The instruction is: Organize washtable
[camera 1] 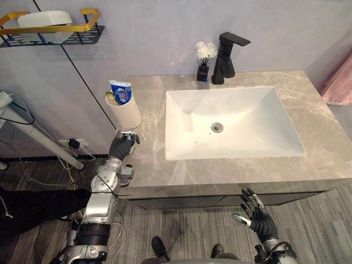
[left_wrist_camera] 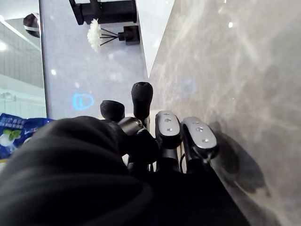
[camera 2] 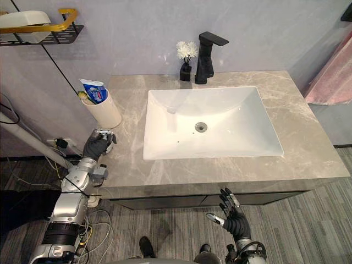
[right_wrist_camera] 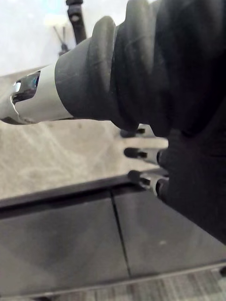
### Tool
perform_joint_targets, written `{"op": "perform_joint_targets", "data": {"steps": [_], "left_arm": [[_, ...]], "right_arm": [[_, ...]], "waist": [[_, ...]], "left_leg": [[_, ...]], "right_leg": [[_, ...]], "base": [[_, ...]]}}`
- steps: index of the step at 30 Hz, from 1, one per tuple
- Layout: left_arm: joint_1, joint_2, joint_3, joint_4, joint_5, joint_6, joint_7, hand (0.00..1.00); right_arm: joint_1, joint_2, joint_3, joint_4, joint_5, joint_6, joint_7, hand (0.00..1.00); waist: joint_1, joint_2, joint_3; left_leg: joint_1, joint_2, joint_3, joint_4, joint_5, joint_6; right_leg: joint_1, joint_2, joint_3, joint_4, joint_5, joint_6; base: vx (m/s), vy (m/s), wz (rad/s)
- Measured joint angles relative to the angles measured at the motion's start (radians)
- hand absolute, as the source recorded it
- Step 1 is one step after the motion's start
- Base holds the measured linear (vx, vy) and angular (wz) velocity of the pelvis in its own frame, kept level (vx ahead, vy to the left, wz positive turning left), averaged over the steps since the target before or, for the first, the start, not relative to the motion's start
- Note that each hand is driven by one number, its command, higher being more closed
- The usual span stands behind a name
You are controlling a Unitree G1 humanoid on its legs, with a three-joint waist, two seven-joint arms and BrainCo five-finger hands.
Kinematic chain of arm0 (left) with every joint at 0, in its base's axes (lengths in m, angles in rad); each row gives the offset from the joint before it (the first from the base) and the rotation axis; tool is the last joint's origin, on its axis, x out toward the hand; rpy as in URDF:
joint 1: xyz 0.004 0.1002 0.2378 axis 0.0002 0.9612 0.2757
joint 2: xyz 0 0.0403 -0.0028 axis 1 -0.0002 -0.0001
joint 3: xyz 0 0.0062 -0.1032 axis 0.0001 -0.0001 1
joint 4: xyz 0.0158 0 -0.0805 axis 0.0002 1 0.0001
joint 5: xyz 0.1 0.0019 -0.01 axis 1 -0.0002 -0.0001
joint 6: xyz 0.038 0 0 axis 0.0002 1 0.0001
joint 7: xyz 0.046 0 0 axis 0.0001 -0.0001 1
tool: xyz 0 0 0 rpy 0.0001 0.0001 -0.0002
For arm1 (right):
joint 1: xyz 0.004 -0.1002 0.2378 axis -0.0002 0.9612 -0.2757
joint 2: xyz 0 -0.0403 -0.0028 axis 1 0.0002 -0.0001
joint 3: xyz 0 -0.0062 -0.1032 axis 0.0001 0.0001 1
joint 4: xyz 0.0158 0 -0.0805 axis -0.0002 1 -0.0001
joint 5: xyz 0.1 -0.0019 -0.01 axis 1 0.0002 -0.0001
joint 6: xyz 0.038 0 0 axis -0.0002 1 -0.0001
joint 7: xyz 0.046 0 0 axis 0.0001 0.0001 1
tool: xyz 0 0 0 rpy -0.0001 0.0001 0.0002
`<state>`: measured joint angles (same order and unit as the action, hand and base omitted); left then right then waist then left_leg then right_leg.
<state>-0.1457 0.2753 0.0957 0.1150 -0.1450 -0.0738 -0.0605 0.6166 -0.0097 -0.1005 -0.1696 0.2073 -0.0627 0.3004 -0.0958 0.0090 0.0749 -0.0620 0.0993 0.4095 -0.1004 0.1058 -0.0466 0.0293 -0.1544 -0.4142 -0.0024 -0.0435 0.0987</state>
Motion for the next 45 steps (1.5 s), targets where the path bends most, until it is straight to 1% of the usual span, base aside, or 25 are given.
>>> {"op": "perform_joint_targets", "data": {"steps": [5,9,14,18,21,25,27,30,33,38,40,45], "left_arm": [[0.0,0.0,0.027,0.0,0.0,0.0,0.004,1.0],[-0.007,0.001,0.034,0.0,0.0,0.003,0.022,1.0],[-0.063,0.008,0.05,0.003,0.0,0.011,0.042,1.0],[-0.105,0.022,0.058,0.017,0.0,0.012,0.043,1.0],[-0.132,0.046,0.058,0.02,0.0,0.012,0.046,1.0],[-0.161,0.058,0.058,0.056,0.0,0.012,0.063,1.0],[-0.177,0.077,0.058,0.061,0.0,0.012,0.067,1.0],[-0.21,0.101,0.06,0.088,-0.001,0.012,0.081,1.0],[-0.242,0.107,0.061,0.094,-0.001,0.012,0.087,1.0],[-0.291,0.134,0.061,0.138,-0.001,0.011,0.092,1.0],[-0.322,0.142,0.06,0.147,-0.001,0.011,0.107,1.0],[-0.381,0.144,0.058,0.162,-0.003,0.01,0.127,1.0]], "right_arm": [[0.001,0.0,0.0,0.0,0.0,0.0,0.0,0.0],[0.001,0.0,0.0,0.0,0.0,0.0,0.0,0.0],[0.001,-0.001,0.0,0.0,0.0,0.0,-0.001,0.0],[0.0,-0.002,0.001,0.0,0.0,0.0,-0.003,0.0],[-0.001,-0.002,0.002,0.0,-0.001,0.0,-0.007,0.0],[-0.003,-0.009,0.004,0.0,-0.001,0.0,-0.014,0.0],[-0.007,-0.018,0.006,0.0,-0.001,-0.001,-0.016,0.0],[-0.019,-0.02,0.013,0.0,-0.001,-0.001,-0.018,0.0],[-0.024,-0.02,0.02,-0.003,-0.001,-0.003,-0.018,0.0],[-0.027,-0.021,0.02,-0.014,-0.001,-0.007,-0.02,0.0],[-0.028,-0.034,0.024,-0.015,-0.001,-0.009,-0.02,0.0],[-0.029,-0.046,0.023,-0.015,-0.001,-0.01,-0.022,0.0]], "waist": [[0.0,0.0,0.0],[0.0,0.0,0.0],[0.0,-0.001,0.0],[0.0,-0.009,0.007],[0.0,-0.018,0.018],[0.001,-0.026,0.033],[0.004,-0.03,0.048],[0.002,-0.036,0.066],[0.004,-0.039,0.079],[0.005,-0.042,0.1],[0.006,-0.047,0.12],[0.011,-0.053,0.146]], "left_leg": [[0.0,0.0,0.0,0.002,0.003,0.0],[-0.001,0.0,0.0,-0.003,0.003,0.0],[-0.011,0.0,-0.001,-0.003,0.003,0.001],[-0.02,0.001,0.001,-0.003,0.004,0.002],[-0.032,0.002,0.002,0.001,0.004,0.002],[-0.034,0.002,0.003,0.002,0.004,0.002],[-0.044,0.005,0.006,0.003,0.004,0.003],[-0.052,0.004,0.011,0.003,0.005,0.004],[-0.062,0.004,0.014,0.003,0.007,0.007],[-0.073,0.004,0.024,0.003,0.009,0.01],[-0.073,0.005,0.026,0.003,0.01,0.012],[-0.083,0.005,0.028,0.003,0.01,0.012]], "right_leg": [[0.0,0.0,0.0,0.0,0.0,0.0],[-0.001,0.0,0.0,0.0,0.0,0.0],[-0.011,0.0,0.001,0.002,0.0,0.0],[-0.021,0.001,0.003,0.003,0.001,0.0],[-0.034,0.001,0.003,0.004,0.002,-0.002],[-0.037,0.001,0.005,0.003,0.007,-0.005],[-0.05,0.005,0.011,0.002,0.019,-0.013],[-0.06,0.003,0.017,0.0,0.026,-0.012],[-0.071,0.004,0.022,-0.003,0.037,-0.018],[-0.089,0.003,0.032,-0.003,0.048,-0.018],[-0.09,0.003,0.033,-0.003,0.049,-0.018],[-0.099,0.003,0.034,-0.003,0.05,-0.017]], "base": [[0.0,0.0,0.0],[0.0,0.0,0.0],[0.0,0.0,0.0],[0.0,0.0,0.0],[0.0,0.0,0.0],[0.0,0.0,0.0],[-0.02,0.008,-0.05],[-0.03,0.017,-0.06],[-0.01,0.013,-0.04],[-0.01,0.013,-0.06],[0.0,0.0,0.0],[0.0,0.0,0.0]]}}
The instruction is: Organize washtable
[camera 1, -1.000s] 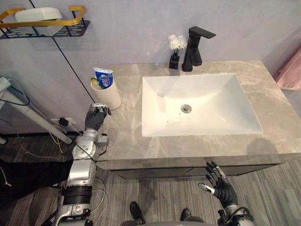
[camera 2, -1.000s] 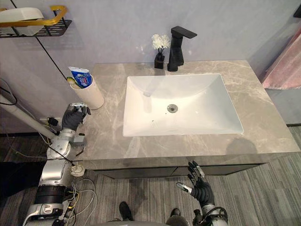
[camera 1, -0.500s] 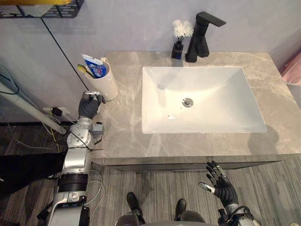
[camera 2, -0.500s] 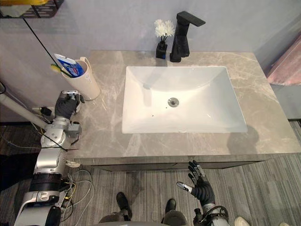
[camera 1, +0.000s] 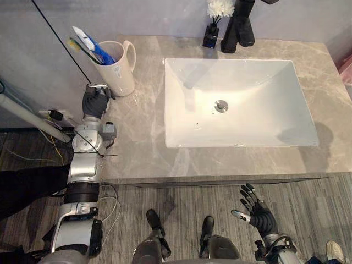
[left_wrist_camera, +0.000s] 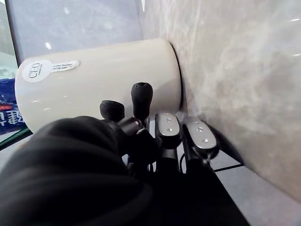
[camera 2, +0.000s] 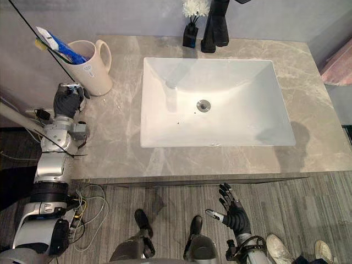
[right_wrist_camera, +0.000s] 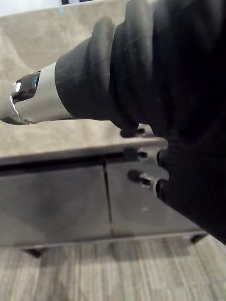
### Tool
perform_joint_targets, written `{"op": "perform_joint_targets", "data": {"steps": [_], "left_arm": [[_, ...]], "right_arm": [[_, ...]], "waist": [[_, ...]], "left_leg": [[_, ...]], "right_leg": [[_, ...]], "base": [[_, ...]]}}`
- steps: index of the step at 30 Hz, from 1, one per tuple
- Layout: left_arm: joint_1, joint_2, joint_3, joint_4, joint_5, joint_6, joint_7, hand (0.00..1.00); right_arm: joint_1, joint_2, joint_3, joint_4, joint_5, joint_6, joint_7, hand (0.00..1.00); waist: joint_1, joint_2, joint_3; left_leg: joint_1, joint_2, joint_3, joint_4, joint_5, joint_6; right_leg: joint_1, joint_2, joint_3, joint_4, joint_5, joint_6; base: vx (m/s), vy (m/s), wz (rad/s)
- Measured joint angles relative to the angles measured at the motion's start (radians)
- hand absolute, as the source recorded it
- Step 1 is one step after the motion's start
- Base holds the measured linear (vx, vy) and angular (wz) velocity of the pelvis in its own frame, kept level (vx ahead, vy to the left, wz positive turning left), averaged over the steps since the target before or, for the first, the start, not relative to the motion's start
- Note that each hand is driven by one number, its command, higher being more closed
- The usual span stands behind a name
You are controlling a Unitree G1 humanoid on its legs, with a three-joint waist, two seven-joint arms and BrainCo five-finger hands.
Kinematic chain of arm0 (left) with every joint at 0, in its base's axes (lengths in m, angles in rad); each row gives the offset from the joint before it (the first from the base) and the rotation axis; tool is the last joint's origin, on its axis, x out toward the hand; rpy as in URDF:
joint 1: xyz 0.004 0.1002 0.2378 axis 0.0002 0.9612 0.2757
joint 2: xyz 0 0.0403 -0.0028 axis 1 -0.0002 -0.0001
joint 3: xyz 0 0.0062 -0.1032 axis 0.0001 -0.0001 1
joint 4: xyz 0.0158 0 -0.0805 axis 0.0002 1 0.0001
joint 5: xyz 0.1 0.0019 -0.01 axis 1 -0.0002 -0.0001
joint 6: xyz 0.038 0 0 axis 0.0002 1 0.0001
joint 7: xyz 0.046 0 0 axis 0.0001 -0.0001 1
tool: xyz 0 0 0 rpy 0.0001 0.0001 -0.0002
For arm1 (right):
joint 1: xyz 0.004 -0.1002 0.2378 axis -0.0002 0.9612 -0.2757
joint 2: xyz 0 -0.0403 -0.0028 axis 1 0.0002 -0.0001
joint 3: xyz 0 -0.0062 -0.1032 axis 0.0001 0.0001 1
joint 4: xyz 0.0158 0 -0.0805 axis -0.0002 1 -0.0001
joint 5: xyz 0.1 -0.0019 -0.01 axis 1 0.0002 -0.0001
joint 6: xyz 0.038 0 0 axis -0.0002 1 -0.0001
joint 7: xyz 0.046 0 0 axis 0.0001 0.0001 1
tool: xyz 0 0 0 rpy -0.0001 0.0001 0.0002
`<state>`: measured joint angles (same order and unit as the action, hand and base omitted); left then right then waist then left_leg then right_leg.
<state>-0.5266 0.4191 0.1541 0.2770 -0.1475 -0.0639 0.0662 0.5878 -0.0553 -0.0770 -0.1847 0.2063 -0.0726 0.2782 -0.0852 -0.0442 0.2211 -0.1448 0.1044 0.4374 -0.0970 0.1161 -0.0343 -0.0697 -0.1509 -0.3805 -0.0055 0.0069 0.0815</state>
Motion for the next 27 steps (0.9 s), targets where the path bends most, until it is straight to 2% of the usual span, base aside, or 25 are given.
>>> {"op": "perform_joint_targets", "data": {"steps": [11,16,27], "left_arm": [[-0.125,0.029,-0.076,0.027,0.0,-0.003,0.011,1.0],[-0.206,0.036,-0.105,0.049,0.0,-0.002,0.026,1.0],[-0.289,0.064,-0.121,0.138,-0.002,0.0,0.035,1.0]], "right_arm": [[-0.011,-0.025,0.042,-0.011,0.0,-0.017,0.0,0.0],[-0.012,-0.029,0.05,-0.026,0.0,-0.021,0.0,0.0],[-0.012,-0.03,0.074,-0.035,0.0,-0.03,-0.017,0.0]], "waist": [[0.009,-0.011,0.039],[0.006,-0.023,0.054],[-0.004,-0.03,0.063]], "left_leg": [[-0.018,-0.001,0.004,0.0,0.004,0.006],[-0.019,-0.001,0.007,0.001,0.004,0.007],[-0.019,0.0,0.028,0.001,0.003,0.007]], "right_leg": [[-0.022,-0.001,0.002,0.0,0.015,-0.005],[-0.025,-0.001,0.003,0.0,0.023,-0.008],[-0.037,-0.001,0.026,0.0,0.023,-0.007]], "base": [[0.0,0.0,0.0],[0.0,0.0,0.0],[0.0,0.003,-0.04]]}}
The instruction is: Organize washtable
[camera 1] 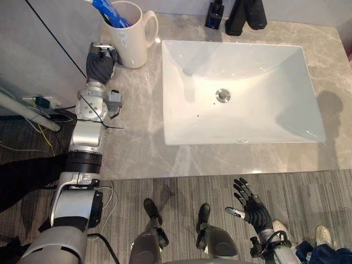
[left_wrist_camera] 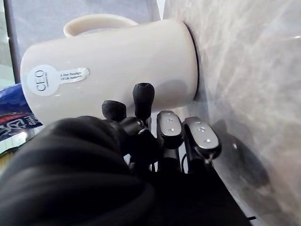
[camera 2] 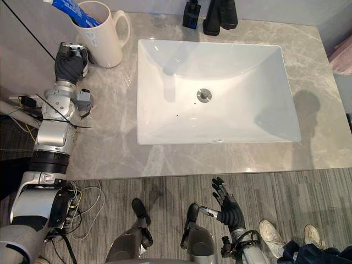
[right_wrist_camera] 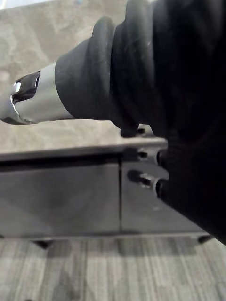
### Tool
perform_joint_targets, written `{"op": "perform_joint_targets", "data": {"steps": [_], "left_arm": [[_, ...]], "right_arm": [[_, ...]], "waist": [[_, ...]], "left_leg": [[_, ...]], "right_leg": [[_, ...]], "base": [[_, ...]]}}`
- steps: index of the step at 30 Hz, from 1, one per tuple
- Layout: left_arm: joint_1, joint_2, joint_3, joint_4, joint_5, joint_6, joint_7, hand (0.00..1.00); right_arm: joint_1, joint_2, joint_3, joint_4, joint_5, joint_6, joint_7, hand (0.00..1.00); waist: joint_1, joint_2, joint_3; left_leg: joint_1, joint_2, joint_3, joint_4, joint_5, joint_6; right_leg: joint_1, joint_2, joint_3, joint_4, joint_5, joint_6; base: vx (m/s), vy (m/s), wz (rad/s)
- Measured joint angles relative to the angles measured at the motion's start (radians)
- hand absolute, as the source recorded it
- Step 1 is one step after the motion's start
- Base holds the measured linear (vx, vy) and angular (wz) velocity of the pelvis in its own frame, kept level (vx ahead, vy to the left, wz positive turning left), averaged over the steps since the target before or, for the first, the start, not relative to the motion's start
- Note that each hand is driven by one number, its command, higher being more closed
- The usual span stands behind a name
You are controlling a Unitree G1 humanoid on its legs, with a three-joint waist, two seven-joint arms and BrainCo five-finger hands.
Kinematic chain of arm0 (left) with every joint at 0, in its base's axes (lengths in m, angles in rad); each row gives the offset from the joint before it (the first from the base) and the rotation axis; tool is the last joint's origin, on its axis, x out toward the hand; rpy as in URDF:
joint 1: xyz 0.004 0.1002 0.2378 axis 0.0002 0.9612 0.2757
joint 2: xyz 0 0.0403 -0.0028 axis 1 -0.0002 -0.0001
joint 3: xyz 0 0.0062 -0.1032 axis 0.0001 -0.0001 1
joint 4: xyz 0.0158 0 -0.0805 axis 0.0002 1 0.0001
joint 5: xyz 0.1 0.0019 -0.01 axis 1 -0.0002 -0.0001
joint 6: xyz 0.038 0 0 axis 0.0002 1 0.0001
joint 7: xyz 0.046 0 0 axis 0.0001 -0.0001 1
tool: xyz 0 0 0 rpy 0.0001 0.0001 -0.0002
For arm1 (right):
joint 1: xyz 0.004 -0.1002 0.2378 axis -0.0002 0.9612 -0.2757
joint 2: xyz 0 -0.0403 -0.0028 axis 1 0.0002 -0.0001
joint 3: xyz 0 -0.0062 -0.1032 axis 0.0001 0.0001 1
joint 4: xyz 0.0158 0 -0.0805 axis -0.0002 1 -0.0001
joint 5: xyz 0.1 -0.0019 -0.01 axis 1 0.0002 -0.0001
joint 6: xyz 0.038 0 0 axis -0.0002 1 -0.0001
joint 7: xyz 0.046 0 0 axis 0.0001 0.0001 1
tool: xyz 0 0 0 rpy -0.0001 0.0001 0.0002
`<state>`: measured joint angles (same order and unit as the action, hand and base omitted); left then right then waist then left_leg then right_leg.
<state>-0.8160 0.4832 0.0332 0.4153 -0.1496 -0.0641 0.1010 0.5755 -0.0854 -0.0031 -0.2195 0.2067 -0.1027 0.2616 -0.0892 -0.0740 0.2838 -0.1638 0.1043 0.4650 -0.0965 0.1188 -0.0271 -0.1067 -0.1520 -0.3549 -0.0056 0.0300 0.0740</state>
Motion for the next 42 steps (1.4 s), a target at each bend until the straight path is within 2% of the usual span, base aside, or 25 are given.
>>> {"op": "perform_joint_targets", "data": {"steps": [10,12,14,17,21,23,26,27,30,31,35,39,42], "left_arm": [[-0.028,-0.002,-0.007,0.045,-0.034,-0.001,0.009,1.0],[0.014,-0.012,-0.004,-0.005,-0.038,-0.001,0.009,1.0],[0.117,-0.039,0.009,-0.124,-0.055,-0.007,0.006,1.0],[0.317,-0.128,0.045,-0.317,-0.099,-0.044,-0.006,1.0],[0.643,-0.28,0.112,-0.477,-0.162,-0.078,-0.03,1.0],[0.745,-0.32,0.138,-0.504,-0.187,-0.083,-0.037,1.0],[0.922,-0.383,0.176,-0.51,-0.241,-0.099,-0.057,1.0],[0.991,-0.412,0.173,-0.522,-0.251,-0.099,-0.063,1.0],[1.085,-0.466,0.171,-0.533,-0.265,-0.108,-0.088,1.0],[1.145,-0.49,0.168,-0.533,-0.283,-0.114,-0.104,0.0],[1.263,-0.526,0.156,-0.519,-0.33,-0.118,-0.151,0.0],[1.286,-0.553,0.13,-0.402,-0.453,-0.096,-0.195,0.0],[1.299,-0.556,0.076,-0.323,-0.468,-0.084,-0.222,0.0]], "right_arm": [[-0.004,-0.001,0.004,0.0,0.0,-0.002,-0.001,0.0],[-0.009,0.0,0.004,0.0,0.001,-0.002,-0.002,0.0],[-0.024,0.002,0.004,0.002,0.001,-0.002,-0.002,0.0],[-0.029,0.006,-0.01,0.027,-0.001,0.0,-0.006,0.0],[-0.034,0.039,-0.09,0.095,-0.013,0.002,-0.026,0.0],[-0.045,0.039,-0.109,0.121,-0.016,0.002,-0.034,0.0],[-0.065,0.04,-0.125,0.167,-0.021,0.002,-0.045,0.0],[-0.071,0.038,-0.127,0.182,-0.021,0.001,-0.045,0.0],[-0.063,0.04,-0.129,0.209,-0.021,0.0,-0.047,0.0],[-0.055,0.048,-0.14,0.218,-0.021,0.0,-0.049,0.0],[-0.011,0.081,-0.171,0.229,-0.021,-0.003,-0.052,0.0],[0.032,0.109,-0.168,0.26,-0.019,-0.003,-0.064,0.0],[0.048,0.12,-0.153,0.299,-0.012,-0.002,-0.064,0.0]], "waist": [[-0.006,-0.003,0.007],[-0.006,-0.001,0.006],[-0.004,0.004,0.003],[0.005,0.019,-0.006],[0.028,0.08,-0.062],[0.05,0.096,-0.079],[0.054,0.107,-0.118],[0.065,0.117,-0.127],[0.067,0.134,-0.168],[0.073,0.136,-0.186],[0.078,0.137,-0.215],[0.076,0.121,-0.218],[0.075,0.106,-0.232]], "left_leg": [[-0.001,-0.002,0.0,0.0,0.001,0.0],[0.006,-0.001,-0.003,0.0,0.001,0.0],[0.009,-0.002,-0.005,0.0,0.001,0.0],[0.023,-0.003,-0.025,0.0,0.001,0.0],[0.048,-0.005,-0.056,0.0,0.0,0.0],[0.064,-0.006,-0.056,0.0,0.0,0.0],[0.08,-0.018,-0.08,-0.001,0.0,0.0],[0.092,-0.015,-0.087,-0.001,0.0,-0.001],[0.097,-0.014,-0.108,-0.002,-0.002,-0.006],[0.106,-0.013,-0.111,-0.003,-0.002,-0.007],[0.124,-0.015,-0.12,-0.006,-0.002,-0.007],[0.146,-0.015,-0.126,-0.002,-0.002,-0.007],[0.156,-0.015,-0.126,-0.002,-0.002,-0.007]], "right_leg": [[0.006,0.001,0.003,-0.018,0.001,0.001],[0.014,0.002,0.0,-0.018,0.001,0.001],[0.017,0.001,-0.001,-0.018,0.001,0.001],[0.043,0.002,-0.018,-0.021,0.001,0.001],[0.088,0.002,-0.05,-0.025,0.0,0.002],[0.108,0.003,-0.053,-0.032,-0.001,0.003],[0.139,-0.007,-0.062,-0.034,-0.039,0.032],[0.149,-0.004,-0.066,-0.032,-0.049,0.029],[0.164,-0.002,-0.085,-0.028,-0.064,0.029],[0.175,-0.002,-0.087,-0.027,-0.067,0.034],[0.196,-0.006,-0.096,-0.027,-0.068,0.035],[0.222,-0.01,-0.103,-0.021,-0.07,0.037],[0.229,-0.011,-0.103,-0.015,-0.075,0.038]], "base": [[0.0,-0.002,-0.01],[0.02,-0.01,0.05],[0.01,0.001,0.03],[0.03,0.001,0.14],[0.02,0.005,0.2],[-0.01,0.0,0.07],[-0.08,-0.009,0.2],[-0.12,-0.022,0.12],[-0.11,-0.008,0.19],[-0.05,0.009,0.08],[-0.01,0.012,0.07],[0.01,0.005,0.04],[0.01,-0.002,0.0]]}}
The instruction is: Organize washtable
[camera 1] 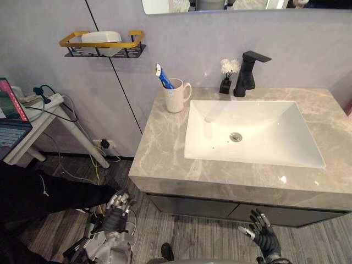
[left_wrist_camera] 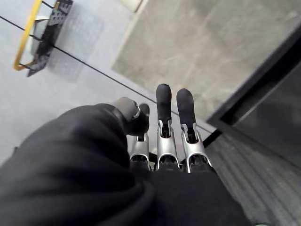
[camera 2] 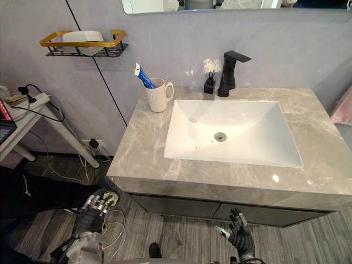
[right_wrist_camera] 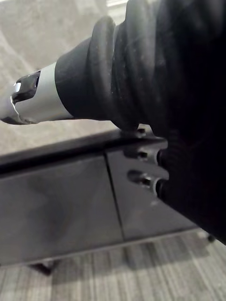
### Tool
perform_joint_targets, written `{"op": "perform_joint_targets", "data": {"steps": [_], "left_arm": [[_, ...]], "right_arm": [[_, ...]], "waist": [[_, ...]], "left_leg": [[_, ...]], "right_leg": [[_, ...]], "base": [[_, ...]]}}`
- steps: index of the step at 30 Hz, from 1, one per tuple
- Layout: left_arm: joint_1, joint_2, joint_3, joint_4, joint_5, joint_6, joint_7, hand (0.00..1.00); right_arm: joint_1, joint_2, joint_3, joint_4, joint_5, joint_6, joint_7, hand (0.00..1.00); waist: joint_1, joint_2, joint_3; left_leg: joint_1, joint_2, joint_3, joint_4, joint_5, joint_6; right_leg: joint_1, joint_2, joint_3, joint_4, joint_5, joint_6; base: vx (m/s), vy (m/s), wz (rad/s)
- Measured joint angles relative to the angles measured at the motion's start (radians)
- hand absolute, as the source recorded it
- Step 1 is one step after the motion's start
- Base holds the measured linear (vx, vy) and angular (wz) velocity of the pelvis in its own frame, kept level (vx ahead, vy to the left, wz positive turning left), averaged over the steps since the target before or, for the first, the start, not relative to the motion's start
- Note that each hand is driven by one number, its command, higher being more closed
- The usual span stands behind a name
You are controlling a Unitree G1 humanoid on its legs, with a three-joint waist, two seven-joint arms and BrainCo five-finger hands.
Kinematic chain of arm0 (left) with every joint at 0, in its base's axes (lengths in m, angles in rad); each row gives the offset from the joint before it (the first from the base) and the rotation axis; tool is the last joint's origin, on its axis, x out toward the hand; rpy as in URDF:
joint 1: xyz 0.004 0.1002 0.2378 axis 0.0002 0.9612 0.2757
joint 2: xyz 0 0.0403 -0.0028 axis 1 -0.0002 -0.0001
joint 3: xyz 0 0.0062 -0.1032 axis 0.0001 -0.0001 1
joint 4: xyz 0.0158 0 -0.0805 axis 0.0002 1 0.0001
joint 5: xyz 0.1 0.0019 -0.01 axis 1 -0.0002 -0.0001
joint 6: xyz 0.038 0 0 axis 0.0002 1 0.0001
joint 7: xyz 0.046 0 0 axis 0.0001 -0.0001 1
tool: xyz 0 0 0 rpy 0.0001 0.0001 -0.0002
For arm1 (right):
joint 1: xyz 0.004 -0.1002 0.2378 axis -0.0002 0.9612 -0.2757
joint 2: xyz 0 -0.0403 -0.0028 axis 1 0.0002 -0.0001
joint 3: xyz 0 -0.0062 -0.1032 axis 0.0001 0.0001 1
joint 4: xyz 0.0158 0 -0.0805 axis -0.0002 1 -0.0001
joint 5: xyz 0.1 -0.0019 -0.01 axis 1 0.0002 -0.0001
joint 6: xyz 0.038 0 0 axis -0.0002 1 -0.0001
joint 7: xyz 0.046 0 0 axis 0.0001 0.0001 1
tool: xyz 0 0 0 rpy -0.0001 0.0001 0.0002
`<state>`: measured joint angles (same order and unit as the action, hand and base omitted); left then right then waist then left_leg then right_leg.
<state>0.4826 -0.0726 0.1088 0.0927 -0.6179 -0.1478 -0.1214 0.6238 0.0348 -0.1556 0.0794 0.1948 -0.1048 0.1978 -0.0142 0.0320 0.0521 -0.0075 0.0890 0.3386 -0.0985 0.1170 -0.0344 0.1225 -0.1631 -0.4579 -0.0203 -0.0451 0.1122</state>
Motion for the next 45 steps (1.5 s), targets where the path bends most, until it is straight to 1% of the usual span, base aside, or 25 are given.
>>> {"op": "perform_joint_targets", "data": {"steps": [1,3,6,9,10,12,14,16,19,20,23,24,26,27,28,30,31,32,33,34,35,36,38,40,45], "left_arm": [[0.0,0.001,-0.032,0.051,0.001,0.012,-0.013,0.0],[-0.003,0.002,-0.055,0.101,0.007,0.015,-0.024,0.0],[-0.041,0.023,-0.105,0.301,0.097,0.031,-0.031,0.0],[-0.073,0.038,-0.108,0.452,0.177,0.036,-0.024,0.0],[-0.077,0.043,-0.109,0.476,0.189,0.037,-0.02,0.0],[-0.109,0.066,-0.116,0.547,0.229,0.034,-0.003,0.0],[-0.148,0.088,-0.116,0.635,0.296,0.03,0.02,0.0],[-0.175,0.099,-0.114,0.685,0.323,0.022,0.032,0.0],[-0.252,0.117,-0.115,0.784,0.375,0.018,0.075,0.0],[-0.273,0.121,-0.115,0.813,0.396,0.019,0.085,0.0],[-0.31,0.134,-0.115,0.867,0.399,0.023,0.11,0.0],[-0.328,0.139,-0.115,0.891,0.415,0.027,0.123,0.0],[-0.343,0.145,-0.116,0.913,0.424,0.028,0.127,0.0],[-0.366,0.148,-0.117,0.937,0.443,0.029,0.128,0.0],[-0.397,0.145,-0.118,0.944,0.473,0.029,0.131,0.0],[-0.427,0.133,-0.116,0.953,0.476,0.029,0.131,0.0],[-0.445,0.111,-0.111,0.955,0.476,0.026,0.13,0.0],[-0.449,0.098,-0.103,0.937,0.476,0.028,0.127,0.0],[-0.442,0.091,-0.102,0.934,0.476,0.028,0.126,0.0],[-0.437,0.087,-0.102,0.93,0.476,0.028,0.126,0.0],[-0.431,0.085,-0.093,0.926,0.474,0.028,0.125,0.0],[-0.431,0.074,-0.09,0.917,0.472,0.028,0.122,0.0],[-0.432,0.064,-0.057,0.913,0.45,0.026,0.12,0.0],[-0.422,0.064,-0.016,0.92,0.43,0.032,0.123,0.0],[-0.416,0.066,0.028,0.921,0.433,0.042,0.119,0.0]], "right_arm": [[0.001,-0.001,0.005,0.029,0.004,0.0,0.001,0.0],[-0.001,-0.002,0.009,0.06,0.006,-0.002,0.001,0.0],[-0.021,-0.006,0.014,0.198,0.008,0.001,0.0,0.0],[-0.064,-0.017,0.012,0.315,-0.001,0.004,-0.019,0.0],[-0.076,-0.021,0.01,0.339,-0.001,0.004,-0.024,0.0],[-0.116,-0.041,-0.007,0.415,-0.007,0.003,-0.044,0.0],[-0.167,-0.061,-0.013,0.503,-0.01,0.002,-0.072,0.0],[-0.203,-0.063,-0.015,0.561,-0.01,0.001,-0.092,0.0],[-0.24,-0.062,-0.037,0.611,-0.02,-0.003,-0.117,0.0],[-0.249,-0.062,-0.04,0.625,-0.036,-0.004,-0.129,0.0],[-0.274,-0.061,-0.041,0.653,-0.047,-0.005,-0.139,0.0],[-0.289,-0.061,-0.04,0.652,-0.046,-0.005,-0.152,0.0],[-0.313,-0.062,-0.032,0.651,-0.046,-0.006,-0.153,0.0],[-0.325,-0.062,-0.03,0.648,-0.047,-0.007,-0.152,0.0],[-0.327,-0.069,-0.003,0.642,-0.049,-0.008,-0.152,0.0],[-0.33,-0.082,0.024,0.639,-0.062,-0.014,-0.152,0.0],[-0.341,-0.089,0.034,0.643,-0.091,-0.016,-0.15,0.0],[-0.355,-0.095,0.04,0.668,-0.104,-0.015,-0.144,0.0],[-0.366,-0.099,0.055,0.697,-0.123,-0.017,-0.133,0.0],[-0.376,-0.102,0.063,0.717,-0.13,-0.017,-0.13,0.0],[-0.394,-0.114,0.088,0.75,-0.16,-0.018,-0.126,0.0],[-0.414,-0.135,0.104,0.771,-0.17,-0.018,-0.127,0.0],[-0.435,-0.151,0.117,0.795,-0.169,-0.017,-0.127,0.0],[-0.442,-0.153,0.113,0.806,-0.171,-0.015,-0.129,0.0],[-0.441,-0.141,0.068,0.824,-0.17,-0.014,-0.133,0.0]], "waist": [[0.0,-0.005,-0.001],[0.0,-0.009,-0.001],[-0.001,-0.011,-0.003],[-0.001,-0.008,-0.005],[-0.001,-0.009,-0.005],[0.0,0.0,-0.003],[0.0,0.009,-0.003],[0.003,0.009,-0.003],[-0.001,0.001,-0.002],[-0.001,-0.006,-0.003],[-0.007,-0.021,-0.001],[-0.021,-0.024,0.0],[-0.029,-0.021,0.003],[-0.031,-0.026,0.014],[-0.035,-0.034,0.021],[-0.043,-0.039,0.036],[-0.038,-0.025,0.047],[-0.046,-0.047,0.053],[-0.046,-0.061,0.051],[-0.04,-0.069,0.052],[-0.024,-0.08,0.042],[-0.025,-0.056,0.042],[-0.025,-0.045,0.046],[-0.027,-0.037,0.052],[-0.026,-0.031,0.056]], "left_leg": [[0.007,0.0,0.0,0.0,0.0,0.0],[0.013,-0.001,-0.002,0.0,0.0,0.0],[0.025,-0.001,-0.005,-0.003,0.002,0.002],[0.025,0.001,-0.005,-0.005,-0.001,-0.002],[0.023,0.002,-0.005,-0.005,-0.001,-0.002],[0.023,0.003,-0.002,-0.005,-0.003,-0.005],[0.022,0.003,0.002,-0.006,-0.004,-0.005],[0.018,0.007,0.016,-0.006,-0.005,-0.007],[0.01,0.007,0.029,-0.006,-0.008,-0.01],[0.009,0.008,0.046,-0.006,-0.011,-0.014],[0.01,0.014,0.109,-0.005,-0.016,-0.02],[0.01,0.019,0.161,0.001,-0.021,-0.025],[0.012,0.024,0.23,0.001,-0.03,-0.033],[0.013,0.033,0.297,0.002,-0.041,-0.032],[0.008,0.043,0.369,0.004,-0.052,-0.025],[0.001,0.048,0.416,0.028,-0.082,0.013],[0.01,0.063,0.472,0.014,-0.099,0.019],[0.034,0.061,0.552,0.046,-0.108,0.0],[0.045,0.074,0.594,0.107,-0.147,-0.005],[0.056,0.083,0.624,0.149,-0.173,-0.011],[0.063,0.092,0.672,0.197,-0.21,-0.028],[0.07,0.113,0.715,0.198,-0.217,-0.028],[0.076,0.119,0.768,0.215,-0.216,-0.033],[0.098,0.123,0.785,0.227,-0.216,-0.033],[0.145,0.135,0.79,0.235,-0.216,-0.033]], "right_leg": [[0.008,0.0,-0.001,0.0,-0.002,0.001],[0.015,0.0,-0.002,0.001,-0.005,-0.001],[0.023,0.0,-0.002,0.013,-0.016,0.0],[0.016,0.003,0.0,0.023,-0.025,-0.003],[0.014,0.004,0.001,0.023,-0.026,-0.003],[0.011,0.004,0.005,0.024,-0.03,0.001],[0.007,0.004,0.011,0.024,-0.031,0.002],[-0.007,0.006,0.024,0.026,-0.031,0.002],[-0.026,0.005,0.043,0.028,-0.027,-0.004],[-0.039,0.004,0.061,0.03,-0.026,-0.004],[-0.083,0.005,0.126,0.039,-0.019,-0.001],[-0.12,0.008,0.18,0.047,-0.009,-0.005],[-0.168,0.015,0.248,0.052,0.007,-0.01],[-0.205,0.025,0.285,0.05,0.033,-0.021],[-0.25,0.044,0.259,0.055,0.08,-0.059],[-0.266,0.061,0.199,0.025,0.14,-0.121],[-0.27,0.069,0.097,0.026,0.128,-0.136],[-0.316,-0.003,-0.088,0.269,-0.042,-0.164],[-0.31,-0.046,-0.201,0.375,-0.087,-0.18],[-0.298,-0.057,-0.259,0.381,-0.093,-0.173],[-0.274,-0.026,-0.294,0.298,-0.077,-0.155],[-0.241,0.042,-0.257,0.151,-0.014,-0.144],[-0.229,0.082,-0.227,0.039,0.041,-0.146],[-0.2,0.108,-0.2,-0.014,0.071,-0.156],[-0.138,0.134,-0.172,-0.06,0.081,-0.155]], "base": [[0.03,-0.006,0.02],[0.0,0.0,0.0],[0.0,0.0,0.0],[0.0,0.0,0.0],[0.0,0.0,0.0],[0.01,-0.004,-0.02],[0.02,-0.001,-0.09],[0.03,-0.002,-0.17],[0.06,0.004,-0.19],[0.05,0.009,-0.37],[0.07,0.014,-0.71],[0.06,0.021,-0.93],[0.02,0.019,-1.3],[-0.03,0.008,-1.82],[-0.03,0.0,-1.63],[-0.07,-0.015,-1.25],[-0.06,-0.009,-1.5],[-0.02,-0.021,-1.69],[0.06,0.001,-1.39],[0.06,-0.058,-1.5],[0.04,-0.103,-1.52],[0.01,-0.11,-1.39],[-0.05,-0.038,-0.75],[-0.06,0.003,-0.41],[-0.03,0.029,-0.18]]}}
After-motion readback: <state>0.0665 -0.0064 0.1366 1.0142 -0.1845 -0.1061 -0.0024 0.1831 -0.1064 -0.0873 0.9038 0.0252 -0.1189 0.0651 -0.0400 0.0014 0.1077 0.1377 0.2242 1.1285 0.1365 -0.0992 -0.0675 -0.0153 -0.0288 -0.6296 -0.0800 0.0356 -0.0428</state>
